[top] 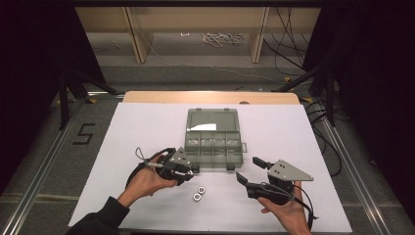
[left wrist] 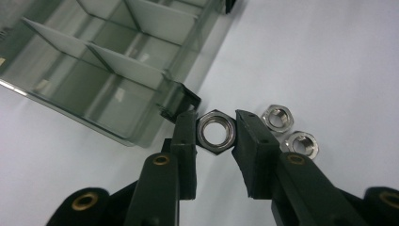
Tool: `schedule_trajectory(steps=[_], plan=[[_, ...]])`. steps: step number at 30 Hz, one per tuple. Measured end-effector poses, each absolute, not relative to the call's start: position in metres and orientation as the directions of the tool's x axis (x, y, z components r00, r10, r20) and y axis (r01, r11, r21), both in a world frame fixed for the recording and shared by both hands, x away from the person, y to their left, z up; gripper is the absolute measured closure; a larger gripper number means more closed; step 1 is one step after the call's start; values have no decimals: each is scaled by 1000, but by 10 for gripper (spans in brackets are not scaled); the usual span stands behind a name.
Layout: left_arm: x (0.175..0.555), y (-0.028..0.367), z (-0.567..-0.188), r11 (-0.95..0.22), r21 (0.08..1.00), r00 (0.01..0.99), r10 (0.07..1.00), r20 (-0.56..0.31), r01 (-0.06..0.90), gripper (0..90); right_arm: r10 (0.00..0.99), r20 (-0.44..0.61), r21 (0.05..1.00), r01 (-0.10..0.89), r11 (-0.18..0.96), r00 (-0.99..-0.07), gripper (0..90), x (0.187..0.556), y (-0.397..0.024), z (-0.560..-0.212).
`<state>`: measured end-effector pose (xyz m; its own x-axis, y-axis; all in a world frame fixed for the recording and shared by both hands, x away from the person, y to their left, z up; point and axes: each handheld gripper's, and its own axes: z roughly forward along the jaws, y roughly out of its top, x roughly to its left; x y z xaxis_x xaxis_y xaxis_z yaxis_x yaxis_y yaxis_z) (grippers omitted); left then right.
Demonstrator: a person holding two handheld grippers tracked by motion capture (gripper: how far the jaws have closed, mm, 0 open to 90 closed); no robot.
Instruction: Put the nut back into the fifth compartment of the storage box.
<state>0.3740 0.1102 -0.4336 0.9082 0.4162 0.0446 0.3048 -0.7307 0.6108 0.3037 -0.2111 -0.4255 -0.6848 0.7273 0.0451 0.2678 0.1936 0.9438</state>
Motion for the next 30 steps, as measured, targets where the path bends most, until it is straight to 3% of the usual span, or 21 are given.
schedule_trajectory(steps=[30], plan=[[425,100,-417,-723,604,885,461,59,336,699,726,51,940,278,196,-686,243,305,-210,-427]])
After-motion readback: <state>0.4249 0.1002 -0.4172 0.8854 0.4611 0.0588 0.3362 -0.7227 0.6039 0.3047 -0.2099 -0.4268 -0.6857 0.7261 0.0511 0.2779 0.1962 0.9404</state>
